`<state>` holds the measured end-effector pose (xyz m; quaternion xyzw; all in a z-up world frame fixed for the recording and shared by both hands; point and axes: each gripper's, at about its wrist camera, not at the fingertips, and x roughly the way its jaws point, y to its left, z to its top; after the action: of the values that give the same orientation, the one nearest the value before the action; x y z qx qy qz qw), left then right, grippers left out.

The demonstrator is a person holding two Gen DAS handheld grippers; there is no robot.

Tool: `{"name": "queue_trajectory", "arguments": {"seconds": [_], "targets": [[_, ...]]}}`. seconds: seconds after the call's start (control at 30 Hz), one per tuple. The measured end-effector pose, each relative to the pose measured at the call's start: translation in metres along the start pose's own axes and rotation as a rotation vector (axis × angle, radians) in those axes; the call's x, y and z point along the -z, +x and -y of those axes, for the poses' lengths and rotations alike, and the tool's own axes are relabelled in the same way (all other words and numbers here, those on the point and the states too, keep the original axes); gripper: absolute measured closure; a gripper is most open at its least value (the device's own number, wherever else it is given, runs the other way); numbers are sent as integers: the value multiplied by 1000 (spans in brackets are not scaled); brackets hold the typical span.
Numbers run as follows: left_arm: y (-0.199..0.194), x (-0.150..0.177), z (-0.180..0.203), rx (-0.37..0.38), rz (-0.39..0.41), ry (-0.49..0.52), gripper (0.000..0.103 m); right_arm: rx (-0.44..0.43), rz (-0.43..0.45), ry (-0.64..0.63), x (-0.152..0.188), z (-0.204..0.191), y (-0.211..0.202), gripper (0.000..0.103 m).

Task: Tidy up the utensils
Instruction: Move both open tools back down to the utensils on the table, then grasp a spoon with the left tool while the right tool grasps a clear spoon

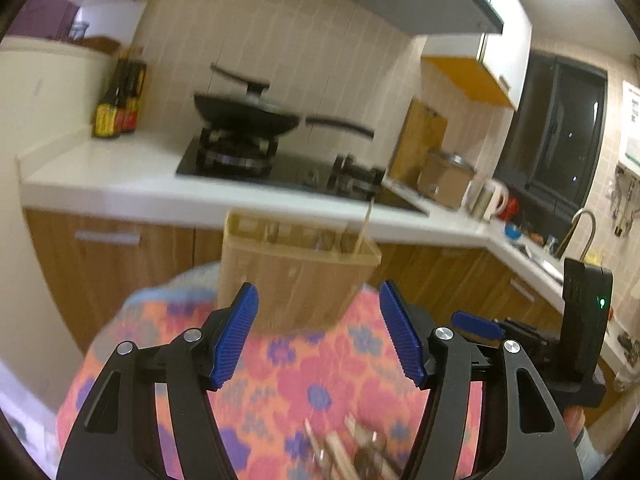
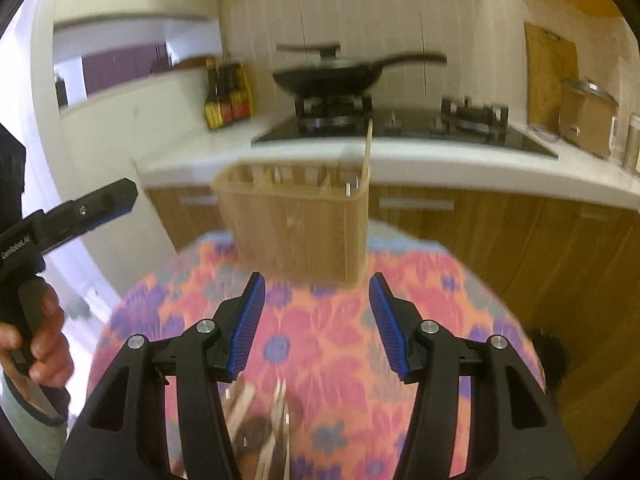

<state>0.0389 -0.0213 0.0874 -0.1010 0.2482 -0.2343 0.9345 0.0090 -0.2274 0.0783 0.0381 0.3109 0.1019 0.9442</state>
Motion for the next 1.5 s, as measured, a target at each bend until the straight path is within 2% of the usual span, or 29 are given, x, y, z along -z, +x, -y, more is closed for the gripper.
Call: {"name": "queue_trajectory", "arguments": {"seconds": [0.27, 0.4, 0.43, 0.5, 0.67, 0.83, 1.07, 1.17, 1.23, 1.3, 1.5], "targets": [[6, 61, -9, -60, -238, -8, 48, -15, -209, 23, 58, -1, 8, 54], [15, 90, -8, -73, -368, 7, 52, -19, -275, 10, 76, -7, 12, 66], [21, 98, -9, -84, -431, 10, 53, -18, -298, 8, 82, -9, 14, 68], [27, 111, -8, -73, -482, 9, 56, -14, -332, 7, 90, -11, 18, 73], [32, 126, -2, -14, -529, 4, 60, -56, -406, 58, 106, -12, 29, 82], [41, 133, 2, -24, -567, 2, 68, -68, -442, 45, 111, -21, 37, 82], [54, 140, 12, -50, -603, 31, 73, -63, -471, 39, 115, -25, 47, 84], [59, 140, 15, -78, -599, 59, 78, -62, -478, 26, 113, -27, 50, 86], [61, 140, 17, -99, -598, 75, 90, -56, -480, 10, 112, -29, 50, 89], [62, 139, 16, -91, -600, 67, 92, -56, -481, 3, 111, -31, 50, 93], [53, 134, 10, -55, -559, 16, 102, -74, -468, 36, 109, -27, 50, 95]]}}
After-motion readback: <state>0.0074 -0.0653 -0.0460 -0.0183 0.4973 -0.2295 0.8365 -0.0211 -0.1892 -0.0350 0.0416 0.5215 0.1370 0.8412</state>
